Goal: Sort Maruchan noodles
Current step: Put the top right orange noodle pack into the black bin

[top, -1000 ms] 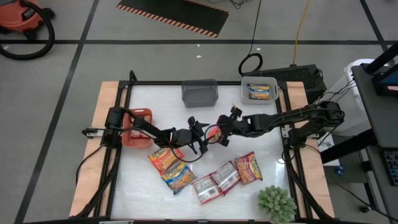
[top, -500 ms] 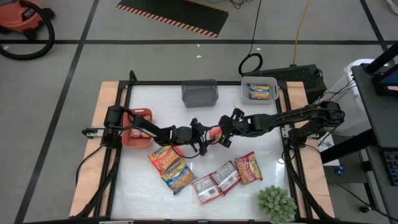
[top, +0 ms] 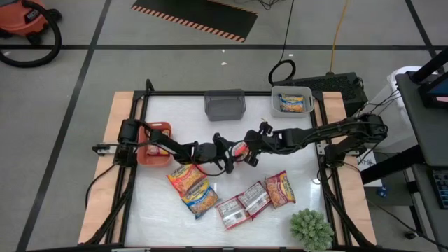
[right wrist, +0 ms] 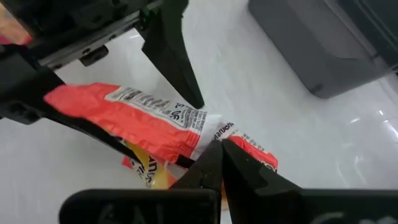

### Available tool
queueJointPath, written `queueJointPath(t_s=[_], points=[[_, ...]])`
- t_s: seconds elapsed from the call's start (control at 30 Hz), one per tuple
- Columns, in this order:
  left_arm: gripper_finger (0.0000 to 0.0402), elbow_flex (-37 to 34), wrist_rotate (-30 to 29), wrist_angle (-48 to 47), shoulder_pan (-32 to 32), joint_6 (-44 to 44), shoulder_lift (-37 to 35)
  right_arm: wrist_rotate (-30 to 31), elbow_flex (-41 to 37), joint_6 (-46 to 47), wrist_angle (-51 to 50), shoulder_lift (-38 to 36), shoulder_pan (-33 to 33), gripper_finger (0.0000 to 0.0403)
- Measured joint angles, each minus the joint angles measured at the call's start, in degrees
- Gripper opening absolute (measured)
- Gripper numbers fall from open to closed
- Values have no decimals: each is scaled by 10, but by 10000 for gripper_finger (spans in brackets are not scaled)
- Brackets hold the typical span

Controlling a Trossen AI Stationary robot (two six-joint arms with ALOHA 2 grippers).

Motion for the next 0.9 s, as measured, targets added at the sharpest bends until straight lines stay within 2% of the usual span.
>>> queueJointPath(t_s=[0.17,0.27,0.7,0.9], points=[[289,0,4,14,-1,3,0,-11,0,-3,2,0,0,0],[274,0,4,14,-1,12,0,-16,0,-3,2,0,0,0],[127,0,5,13,-1,41,-1,-16,0,-3,-2,-1,0,1],[126,0,8,13,-2,92,-1,-18,-1,3,-28,-31,0,20]])
